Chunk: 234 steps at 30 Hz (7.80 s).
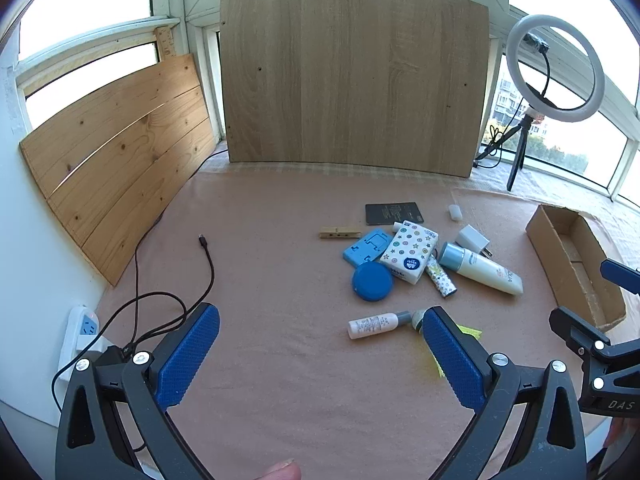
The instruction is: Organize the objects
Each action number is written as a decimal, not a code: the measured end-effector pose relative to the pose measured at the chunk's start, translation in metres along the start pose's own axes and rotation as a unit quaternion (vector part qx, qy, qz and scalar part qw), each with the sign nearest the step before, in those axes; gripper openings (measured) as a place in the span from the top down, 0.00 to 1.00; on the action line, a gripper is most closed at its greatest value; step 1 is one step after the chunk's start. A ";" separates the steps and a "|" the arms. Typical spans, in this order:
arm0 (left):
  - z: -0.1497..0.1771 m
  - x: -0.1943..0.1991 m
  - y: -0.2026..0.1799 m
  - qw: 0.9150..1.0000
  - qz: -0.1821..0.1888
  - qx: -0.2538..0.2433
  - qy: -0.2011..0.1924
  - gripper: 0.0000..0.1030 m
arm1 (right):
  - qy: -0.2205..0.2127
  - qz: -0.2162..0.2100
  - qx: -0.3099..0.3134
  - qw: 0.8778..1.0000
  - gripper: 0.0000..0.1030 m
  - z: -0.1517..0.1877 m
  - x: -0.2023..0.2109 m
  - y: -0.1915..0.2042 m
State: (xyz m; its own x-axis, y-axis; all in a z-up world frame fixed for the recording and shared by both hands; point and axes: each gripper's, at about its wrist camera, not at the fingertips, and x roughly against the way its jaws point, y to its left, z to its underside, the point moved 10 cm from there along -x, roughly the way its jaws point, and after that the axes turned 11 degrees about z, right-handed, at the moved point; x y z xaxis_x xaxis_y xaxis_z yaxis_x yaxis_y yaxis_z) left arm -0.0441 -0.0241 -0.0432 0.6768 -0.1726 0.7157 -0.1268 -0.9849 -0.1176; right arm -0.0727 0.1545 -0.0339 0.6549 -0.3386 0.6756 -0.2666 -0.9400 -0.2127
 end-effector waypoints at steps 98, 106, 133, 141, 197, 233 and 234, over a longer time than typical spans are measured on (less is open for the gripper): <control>0.089 -0.141 -0.067 0.995 0.074 0.004 0.067 0.69 | 0.083 -0.204 0.141 0.965 0.61 0.073 -0.127 0.071; 0.078 -0.144 -0.081 0.991 0.109 0.015 0.070 0.98 | 0.072 -0.226 0.106 0.966 0.98 0.071 -0.111 0.088; -0.006 -0.085 -0.291 0.978 0.175 -0.112 0.011 0.98 | -0.007 -0.142 -0.033 0.989 0.98 0.038 -0.036 -0.107; 0.000 -0.101 -0.412 0.966 0.213 -0.143 0.019 0.98 | 0.005 -0.100 -0.062 0.993 0.98 0.073 -0.044 -0.215; 0.084 -0.098 0.062 0.991 0.133 -0.024 0.017 0.01 | 0.010 -0.277 0.324 0.905 0.48 0.053 -0.121 0.155; 0.209 -0.046 -0.112 0.812 0.407 -0.399 0.126 0.45 | 0.020 -0.405 0.472 0.783 0.82 0.184 -0.007 0.094; 0.209 -0.045 -0.112 0.812 0.406 -0.400 0.125 0.45 | 0.023 -0.405 0.465 0.787 0.82 0.184 -0.007 0.092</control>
State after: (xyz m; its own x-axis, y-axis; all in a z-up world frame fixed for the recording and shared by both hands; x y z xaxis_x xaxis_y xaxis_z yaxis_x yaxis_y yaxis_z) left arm 0.0910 0.0914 -0.2064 -0.0205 -0.6559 0.7546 -0.9559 -0.2084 -0.2071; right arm 0.0282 0.0629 -0.1886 0.3114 0.3695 0.8755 0.8719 -0.4775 -0.1086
